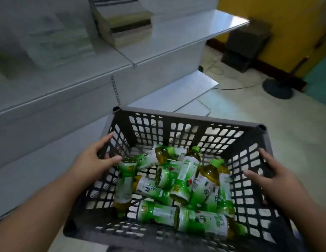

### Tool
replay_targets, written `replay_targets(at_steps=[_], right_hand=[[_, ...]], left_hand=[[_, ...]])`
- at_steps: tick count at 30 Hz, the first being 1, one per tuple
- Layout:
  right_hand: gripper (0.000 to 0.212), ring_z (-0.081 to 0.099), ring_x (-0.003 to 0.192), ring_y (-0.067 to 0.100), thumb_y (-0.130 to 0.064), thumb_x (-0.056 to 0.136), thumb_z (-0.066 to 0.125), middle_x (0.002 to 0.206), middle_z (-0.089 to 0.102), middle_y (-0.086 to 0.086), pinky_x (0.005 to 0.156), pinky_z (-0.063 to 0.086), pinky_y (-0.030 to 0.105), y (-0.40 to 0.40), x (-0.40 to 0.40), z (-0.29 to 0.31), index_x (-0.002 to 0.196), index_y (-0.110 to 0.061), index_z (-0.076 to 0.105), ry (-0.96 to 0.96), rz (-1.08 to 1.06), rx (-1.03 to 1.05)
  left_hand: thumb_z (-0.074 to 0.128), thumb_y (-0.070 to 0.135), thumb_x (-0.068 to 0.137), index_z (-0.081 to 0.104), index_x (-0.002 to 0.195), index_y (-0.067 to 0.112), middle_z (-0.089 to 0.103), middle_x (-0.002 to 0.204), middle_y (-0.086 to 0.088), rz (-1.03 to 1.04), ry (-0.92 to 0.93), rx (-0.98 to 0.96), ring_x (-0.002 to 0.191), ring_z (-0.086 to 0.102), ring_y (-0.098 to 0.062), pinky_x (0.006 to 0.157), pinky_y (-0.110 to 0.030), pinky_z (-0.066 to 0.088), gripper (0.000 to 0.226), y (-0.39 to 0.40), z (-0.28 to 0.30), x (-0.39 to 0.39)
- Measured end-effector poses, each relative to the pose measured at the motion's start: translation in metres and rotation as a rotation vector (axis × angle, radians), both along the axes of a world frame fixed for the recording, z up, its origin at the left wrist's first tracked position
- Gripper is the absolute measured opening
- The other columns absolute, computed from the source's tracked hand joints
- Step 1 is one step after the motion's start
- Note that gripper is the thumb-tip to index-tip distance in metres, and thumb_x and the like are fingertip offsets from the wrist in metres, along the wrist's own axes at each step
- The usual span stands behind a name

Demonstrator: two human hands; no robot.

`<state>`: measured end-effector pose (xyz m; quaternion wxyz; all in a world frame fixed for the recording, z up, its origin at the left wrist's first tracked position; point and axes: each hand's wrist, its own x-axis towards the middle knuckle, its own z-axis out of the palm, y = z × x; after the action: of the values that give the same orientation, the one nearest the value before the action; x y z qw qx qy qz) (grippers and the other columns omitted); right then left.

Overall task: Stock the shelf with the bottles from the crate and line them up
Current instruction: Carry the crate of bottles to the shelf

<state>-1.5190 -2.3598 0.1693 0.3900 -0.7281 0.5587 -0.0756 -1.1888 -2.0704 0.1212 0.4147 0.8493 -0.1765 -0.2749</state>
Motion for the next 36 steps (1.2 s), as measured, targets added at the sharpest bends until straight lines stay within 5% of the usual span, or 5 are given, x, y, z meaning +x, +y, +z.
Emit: replay_targets(at_steps=[6, 16, 21, 27, 36], right_hand=[[0.091, 0.069, 0.077, 0.018, -0.043, 0.071, 0.084, 0.112, 0.061, -0.006, 0.058, 0.061, 0.04, -0.086, 0.081, 0.006, 0.144, -0.06, 0.033, 0.056, 0.312, -0.008], [0.099, 0.067, 0.089, 0.014, -0.04, 0.071, 0.085, 0.115, 0.06, -0.011, 0.076, 0.062, 0.049, -0.102, 0.22, -0.035, 0.145, -0.062, 0.024, 0.119, 0.79, -0.003], [0.098, 0.068, 0.088, 0.012, -0.035, 0.075, 0.083, 0.114, 0.067, -0.004, 0.065, 0.058, 0.031, -0.092, 0.286, -0.049, 0.146, -0.061, 0.02, 0.138, 1.035, 0.039], [0.099, 0.064, 0.098, 0.018, -0.041, 0.073, 0.083, 0.116, 0.06, -0.011, 0.086, 0.059, 0.046, -0.073, 0.365, -0.073, 0.144, -0.064, 0.018, 0.163, 1.407, 0.016], [0.098, 0.061, 0.083, 0.014, -0.039, 0.072, 0.084, 0.095, 0.057, -0.01, 0.081, 0.06, 0.049, -0.047, 0.45, -0.144, 0.143, -0.065, 0.021, 0.189, 1.831, 0.009]], left_hand=[[0.081, 0.033, 0.076, 0.037, 0.133, 0.065, 0.061, 0.1, 0.003, 0.317, -0.002, 0.045, 0.085, 0.06, -0.015, 0.07, -0.034, 0.052, 0.079, -0.002, -0.001, -0.024], [0.085, 0.043, 0.064, 0.035, 0.133, 0.067, 0.06, 0.13, -0.007, 0.687, -0.004, 0.073, 0.114, 0.06, -0.029, 0.095, -0.051, 0.05, 0.089, 0.048, -0.033, -0.052], [0.085, 0.041, 0.067, 0.035, 0.133, 0.068, 0.064, 0.1, 0.001, 0.929, 0.023, 0.098, 0.085, 0.06, -0.016, 0.083, -0.043, 0.052, 0.087, 0.063, -0.032, -0.081], [0.083, 0.038, 0.073, 0.035, 0.138, 0.061, 0.061, 0.09, -0.002, 1.281, 0.077, 0.141, 0.087, 0.061, -0.013, 0.068, -0.026, 0.044, 0.084, 0.036, -0.037, -0.145], [0.081, 0.037, 0.075, 0.031, 0.137, 0.063, 0.062, 0.089, -0.003, 1.742, 0.151, 0.167, 0.081, 0.064, -0.024, 0.07, -0.04, 0.056, 0.084, -0.068, -0.101, -0.222]])
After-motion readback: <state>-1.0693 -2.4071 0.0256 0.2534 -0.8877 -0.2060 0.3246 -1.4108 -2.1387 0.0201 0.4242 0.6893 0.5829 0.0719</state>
